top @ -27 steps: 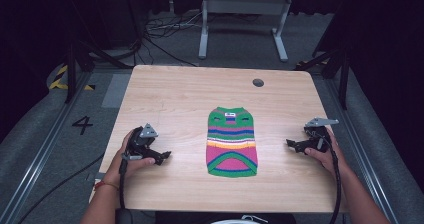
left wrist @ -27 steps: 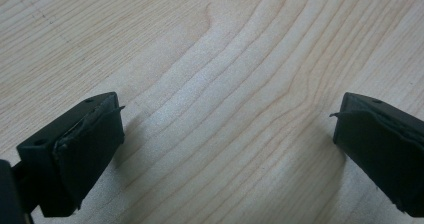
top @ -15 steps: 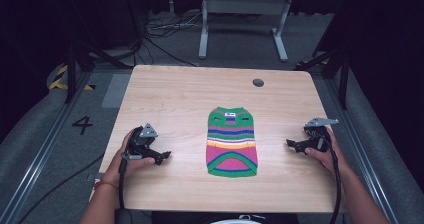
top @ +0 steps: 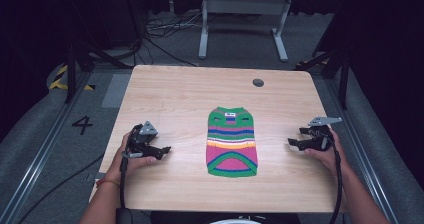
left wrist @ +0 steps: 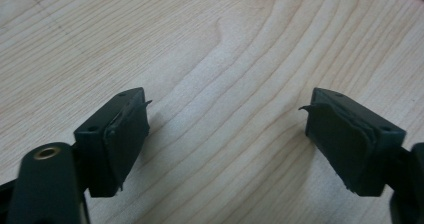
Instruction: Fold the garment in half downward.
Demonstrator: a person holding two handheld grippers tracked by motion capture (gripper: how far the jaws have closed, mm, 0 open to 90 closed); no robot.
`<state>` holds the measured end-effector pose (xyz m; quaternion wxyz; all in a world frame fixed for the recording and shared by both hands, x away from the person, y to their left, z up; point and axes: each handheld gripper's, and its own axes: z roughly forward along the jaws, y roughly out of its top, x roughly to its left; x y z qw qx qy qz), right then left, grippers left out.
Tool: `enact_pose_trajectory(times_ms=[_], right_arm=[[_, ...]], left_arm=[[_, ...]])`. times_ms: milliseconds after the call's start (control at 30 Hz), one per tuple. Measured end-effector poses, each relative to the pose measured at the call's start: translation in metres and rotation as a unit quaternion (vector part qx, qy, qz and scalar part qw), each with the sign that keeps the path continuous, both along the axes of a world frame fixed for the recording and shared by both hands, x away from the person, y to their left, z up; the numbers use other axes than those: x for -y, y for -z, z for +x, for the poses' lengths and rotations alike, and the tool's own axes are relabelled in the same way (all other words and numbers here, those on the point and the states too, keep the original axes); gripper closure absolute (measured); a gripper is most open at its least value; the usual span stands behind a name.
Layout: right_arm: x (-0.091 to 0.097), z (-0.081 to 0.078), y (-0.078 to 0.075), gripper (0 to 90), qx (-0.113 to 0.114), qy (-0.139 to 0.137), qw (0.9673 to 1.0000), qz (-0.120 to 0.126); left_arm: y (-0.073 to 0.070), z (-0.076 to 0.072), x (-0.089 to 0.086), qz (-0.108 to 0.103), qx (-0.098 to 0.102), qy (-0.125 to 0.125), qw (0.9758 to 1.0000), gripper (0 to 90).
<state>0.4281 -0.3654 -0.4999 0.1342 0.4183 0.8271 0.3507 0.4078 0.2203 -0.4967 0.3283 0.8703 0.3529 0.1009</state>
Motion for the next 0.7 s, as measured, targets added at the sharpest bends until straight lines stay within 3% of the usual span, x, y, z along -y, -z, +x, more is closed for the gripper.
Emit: enact_pose_trajectory(times_ms=[133,167,233,533,700], right_arm=[[-0.009,-0.001,-0.010,29.9,0.009,-0.022,0.9997,0.005],[-0.013,-0.001,-0.012,32.1,0.021,-0.028,0.9994,0.000],[-0.020,0.003,-0.016,32.5,0.013,-0.031,0.9994,0.004],[-0.050,0.021,-0.036,37.0,0.026,-0.067,0.9974,-0.001],[-0.072,0.039,-0.040,39.7,0.027,-0.079,0.9965,-0.006]], left_arm=[[-0.010,0.008,0.011,-0.002,0.005,0.013,0.9999,23.7],[-0.012,0.010,0.014,0.001,0.004,0.015,0.9999,24.7],[-0.016,0.014,0.019,0.009,0.009,0.029,0.9995,26.4],[-0.030,0.038,0.049,0.013,0.026,0.051,0.9983,32.1],[-0.032,0.054,0.068,-0.007,0.025,0.050,0.9984,34.3]])
